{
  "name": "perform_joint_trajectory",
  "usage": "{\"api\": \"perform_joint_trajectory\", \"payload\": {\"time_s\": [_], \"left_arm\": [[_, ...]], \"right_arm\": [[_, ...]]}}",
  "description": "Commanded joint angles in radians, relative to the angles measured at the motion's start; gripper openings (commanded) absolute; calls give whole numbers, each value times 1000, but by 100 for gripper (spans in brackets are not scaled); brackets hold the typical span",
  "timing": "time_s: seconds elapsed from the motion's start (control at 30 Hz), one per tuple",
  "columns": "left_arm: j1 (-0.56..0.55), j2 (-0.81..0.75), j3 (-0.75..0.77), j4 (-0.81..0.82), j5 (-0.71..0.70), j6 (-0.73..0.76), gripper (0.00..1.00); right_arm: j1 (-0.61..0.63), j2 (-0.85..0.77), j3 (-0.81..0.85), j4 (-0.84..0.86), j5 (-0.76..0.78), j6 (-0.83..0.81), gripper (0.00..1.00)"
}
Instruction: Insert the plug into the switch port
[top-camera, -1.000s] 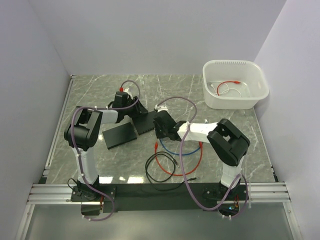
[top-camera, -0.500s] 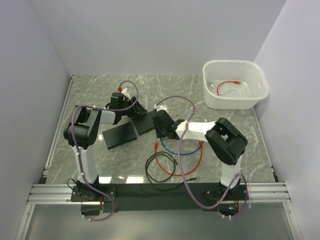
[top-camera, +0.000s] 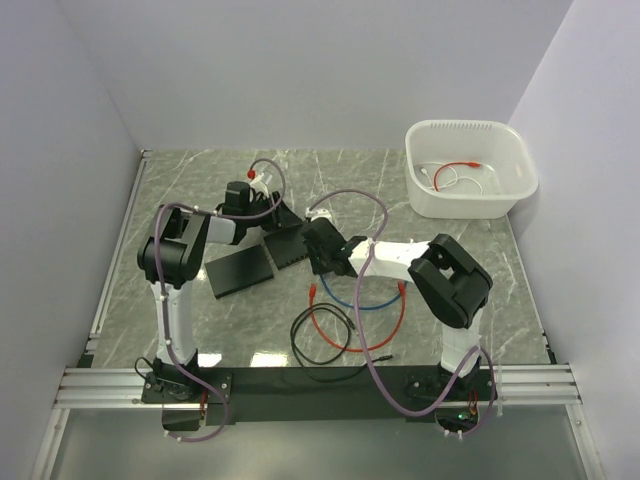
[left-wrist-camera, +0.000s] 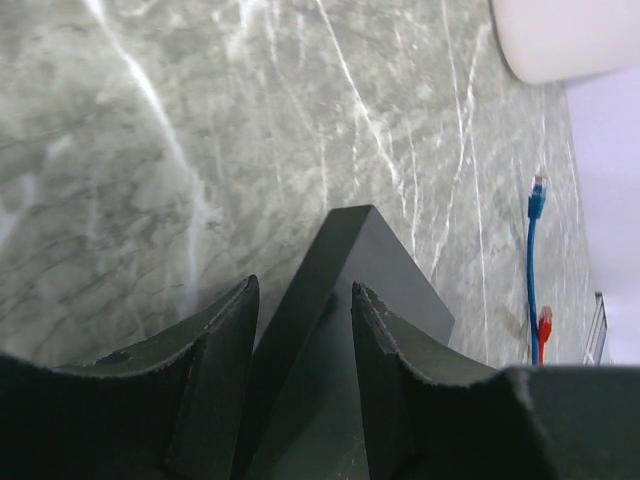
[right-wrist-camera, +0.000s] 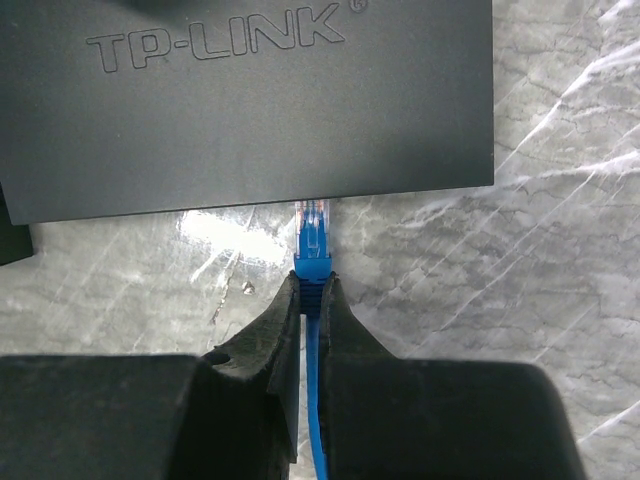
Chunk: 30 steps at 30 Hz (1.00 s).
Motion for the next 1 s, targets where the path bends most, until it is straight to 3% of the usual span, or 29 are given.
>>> {"api": "perform_joint_trajectory", "payload": {"time_s": [0.0,0.97], "left_arm": [[-12,33,16,30,63,53,49],[-79,87,4,-44,45,231,43]], "right_arm": [[-3,4,56,6,36,-17,0],[-1,58,185,-50,119,-66,0]]}}
